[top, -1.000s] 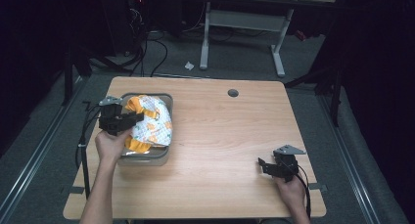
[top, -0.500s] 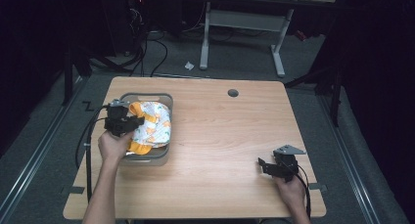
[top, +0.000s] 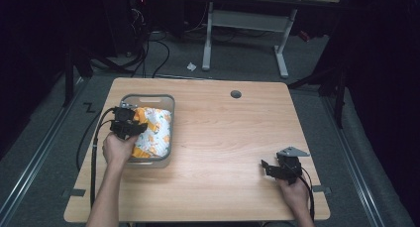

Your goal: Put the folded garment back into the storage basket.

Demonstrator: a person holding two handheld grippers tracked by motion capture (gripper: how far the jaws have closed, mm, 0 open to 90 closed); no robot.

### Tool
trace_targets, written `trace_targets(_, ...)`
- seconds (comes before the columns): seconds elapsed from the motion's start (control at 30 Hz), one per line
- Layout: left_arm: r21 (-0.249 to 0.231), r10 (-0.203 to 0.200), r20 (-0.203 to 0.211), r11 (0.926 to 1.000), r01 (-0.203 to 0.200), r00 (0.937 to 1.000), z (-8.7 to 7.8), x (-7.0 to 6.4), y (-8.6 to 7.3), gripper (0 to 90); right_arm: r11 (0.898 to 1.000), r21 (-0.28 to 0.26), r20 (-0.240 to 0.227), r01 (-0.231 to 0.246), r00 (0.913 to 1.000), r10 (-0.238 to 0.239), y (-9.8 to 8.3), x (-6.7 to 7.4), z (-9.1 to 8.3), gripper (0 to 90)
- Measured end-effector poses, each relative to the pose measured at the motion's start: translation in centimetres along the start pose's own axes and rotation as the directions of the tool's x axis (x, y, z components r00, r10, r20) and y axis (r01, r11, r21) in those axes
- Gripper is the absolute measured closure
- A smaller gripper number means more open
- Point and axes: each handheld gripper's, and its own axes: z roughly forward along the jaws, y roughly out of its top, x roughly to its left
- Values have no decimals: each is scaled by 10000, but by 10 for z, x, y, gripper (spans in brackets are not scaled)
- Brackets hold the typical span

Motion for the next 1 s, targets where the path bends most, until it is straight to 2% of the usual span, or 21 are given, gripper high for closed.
trace_targets(0.17, -240, -104, -136, 9997, 101, 9999, -2, -2, -1, 444, 10000, -3, 2, 12, 10000, -11, 0, 0, 0, 277)
trace_targets(0.23, -280, -123, -208, 9995, 117, 9997, -3, -4, -1, 416, 10000, 1, 0, 2, 10000, -2, 0, 0, 0, 277)
trace_targets(0.33, -399, -355, -234, 9986, 346, 9991, -8, -6, -1, 359, 10000, -4, 3, 11, 10000, -11, 0, 0, 0, 277)
trace_targets(0.47, -818, -321, -67, 9962, 314, 9995, -16, -10, -1, 351, 10000, -4, 1, 13, 10000, -13, 0, 0, 0, 277)
trace_targets(0.57, -958, -131, -115, 9953, 119, 9998, -22, -15, 0, 339, 10000, -4, 2, 12, 10000, -12, 0, 0, 0, 277)
trace_targets(0.63, -1021, -124, 15, 9947, 125, 9999, -26, -18, -1, 334, 10000, -2, 1, 4, 10000, -4, 0, 0, 0, 277)
trace_targets(0.8, -1351, 286, 241, 9905, -251, 9993, -38, -33, -5, 333, 10000, -3, 2, 8, 10000, -8, 0, 0, 0, 277)
trace_targets(1.0, -1661, 361, 606, 9858, -256, 9975, -46, -42, -5, 332, 10000, -4, 3, 5, 10000, -5, 0, 0, 0, 277)
